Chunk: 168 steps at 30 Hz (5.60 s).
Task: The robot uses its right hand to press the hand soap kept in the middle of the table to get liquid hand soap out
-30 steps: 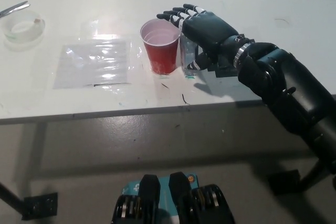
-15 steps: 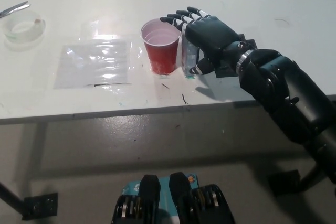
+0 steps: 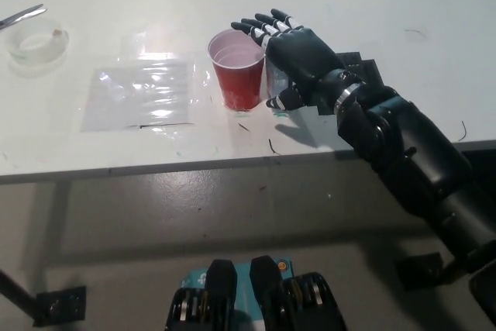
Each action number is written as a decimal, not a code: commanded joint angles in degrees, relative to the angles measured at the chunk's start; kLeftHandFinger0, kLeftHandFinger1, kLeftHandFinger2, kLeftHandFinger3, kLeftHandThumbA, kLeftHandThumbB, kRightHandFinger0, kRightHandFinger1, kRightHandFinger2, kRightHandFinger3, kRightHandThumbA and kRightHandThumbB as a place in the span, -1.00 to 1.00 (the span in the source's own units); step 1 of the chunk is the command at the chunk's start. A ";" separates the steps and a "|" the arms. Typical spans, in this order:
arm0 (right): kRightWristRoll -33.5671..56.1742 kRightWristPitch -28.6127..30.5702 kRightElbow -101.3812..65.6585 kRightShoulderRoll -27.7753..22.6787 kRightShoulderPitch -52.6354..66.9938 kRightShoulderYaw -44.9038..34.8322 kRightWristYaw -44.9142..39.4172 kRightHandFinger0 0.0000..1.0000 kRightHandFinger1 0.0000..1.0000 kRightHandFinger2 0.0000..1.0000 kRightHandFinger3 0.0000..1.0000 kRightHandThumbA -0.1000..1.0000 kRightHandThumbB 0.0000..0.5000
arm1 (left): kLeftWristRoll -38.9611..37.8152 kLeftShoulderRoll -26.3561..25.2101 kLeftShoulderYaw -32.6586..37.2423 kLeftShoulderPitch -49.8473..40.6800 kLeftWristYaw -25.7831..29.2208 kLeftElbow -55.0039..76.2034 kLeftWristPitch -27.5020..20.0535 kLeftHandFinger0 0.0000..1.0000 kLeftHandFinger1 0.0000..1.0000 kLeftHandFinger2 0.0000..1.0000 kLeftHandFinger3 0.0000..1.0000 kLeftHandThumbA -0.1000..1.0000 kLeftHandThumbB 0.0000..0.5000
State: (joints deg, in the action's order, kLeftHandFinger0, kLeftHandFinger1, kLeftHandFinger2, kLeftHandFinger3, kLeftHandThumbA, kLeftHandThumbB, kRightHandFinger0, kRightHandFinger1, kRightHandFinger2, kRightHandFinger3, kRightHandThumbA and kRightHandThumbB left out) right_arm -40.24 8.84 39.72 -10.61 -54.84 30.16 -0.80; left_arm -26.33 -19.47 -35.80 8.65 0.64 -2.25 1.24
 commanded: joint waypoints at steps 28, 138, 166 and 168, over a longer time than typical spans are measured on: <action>-5.24 -12.84 -11.62 -4.76 5.43 5.29 -14.57 1.00 1.00 1.00 1.00 1.00 0.89 | 0.95 -2.82 0.53 1.32 -0.06 2.85 -3.76 0.52 0.54 0.45 0.81 1.00 -0.71; 9.70 -30.18 -57.41 -13.34 12.44 -27.76 -23.67 1.00 1.00 1.00 1.00 1.00 0.76 | -0.33 -2.26 -0.78 -4.09 1.22 4.11 -2.18 0.11 0.28 0.26 0.58 1.00 -0.22; 22.92 -15.39 -44.84 -6.10 38.04 -46.65 -5.84 1.00 1.00 1.00 1.00 1.00 0.05 | -2.79 -2.10 -0.68 -3.45 0.78 4.79 -1.06 -0.05 0.09 0.20 0.58 1.00 -0.72; 26.72 -14.33 -41.91 -4.34 38.49 -49.33 -4.19 1.00 1.00 1.00 1.00 1.00 -0.14 | -2.61 -2.21 -0.54 -3.67 0.58 4.54 -1.12 -0.05 0.09 0.19 0.55 1.00 -0.72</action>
State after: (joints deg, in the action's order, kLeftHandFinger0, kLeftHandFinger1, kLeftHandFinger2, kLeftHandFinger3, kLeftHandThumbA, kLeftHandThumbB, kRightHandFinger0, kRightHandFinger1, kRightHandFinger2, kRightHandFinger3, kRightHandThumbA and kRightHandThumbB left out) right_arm -19.86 -11.46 -3.82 -15.67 -15.66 -16.24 -10.51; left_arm -28.94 -19.71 -36.01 4.32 1.47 1.25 1.44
